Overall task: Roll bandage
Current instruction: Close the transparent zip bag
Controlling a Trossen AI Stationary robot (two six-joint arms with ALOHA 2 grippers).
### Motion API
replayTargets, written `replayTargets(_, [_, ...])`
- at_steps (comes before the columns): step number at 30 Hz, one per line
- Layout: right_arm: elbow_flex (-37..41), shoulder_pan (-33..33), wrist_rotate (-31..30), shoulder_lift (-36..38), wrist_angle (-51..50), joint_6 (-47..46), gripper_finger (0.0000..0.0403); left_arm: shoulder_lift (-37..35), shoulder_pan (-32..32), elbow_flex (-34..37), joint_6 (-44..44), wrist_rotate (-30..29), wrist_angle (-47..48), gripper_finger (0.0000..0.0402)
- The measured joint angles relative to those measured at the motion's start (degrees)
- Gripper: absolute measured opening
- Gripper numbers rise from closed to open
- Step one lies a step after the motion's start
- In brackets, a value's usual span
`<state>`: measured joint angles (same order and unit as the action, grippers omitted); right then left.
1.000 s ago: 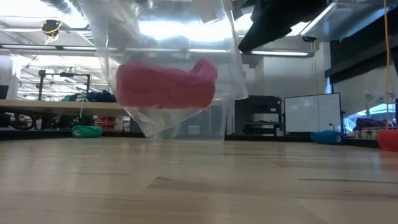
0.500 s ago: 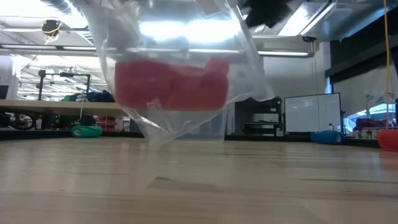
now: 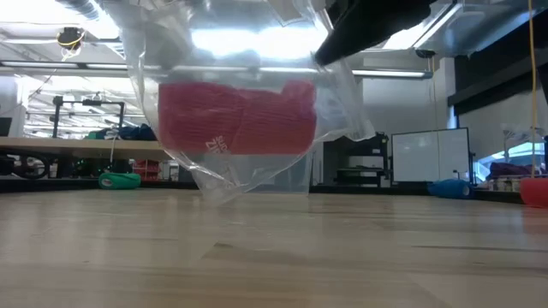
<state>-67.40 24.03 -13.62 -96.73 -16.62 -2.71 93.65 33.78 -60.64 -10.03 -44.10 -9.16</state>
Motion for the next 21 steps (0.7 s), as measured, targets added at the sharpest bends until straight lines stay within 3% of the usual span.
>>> replayTargets(3, [0.0,0.0,0.0,0.0,-0.1,0.2,0.0014,0.0,0.0,0.0,-1.9,0.0,0.1,0.0])
replayTargets(8, [0.0,0.0,-0.4,0.0,-0.4,0.0,0.0014,0.0,-0.5,-0.1,-7.1,0.8,1.2,0.0023])
replayTargets(16, [0.0,-0.1,-0.3,0.1,-1.2,-0.3,0.0007,0.0,-3.1,-2.7,-11.6,5.4,4.6,0.0133])
replayTargets(21, [0.0,-0.1,-0.4,0.1,-1.6,-1.0,0.001,0.0,-5.6,-4.2,-15.7,11.0,7.9,0.016])
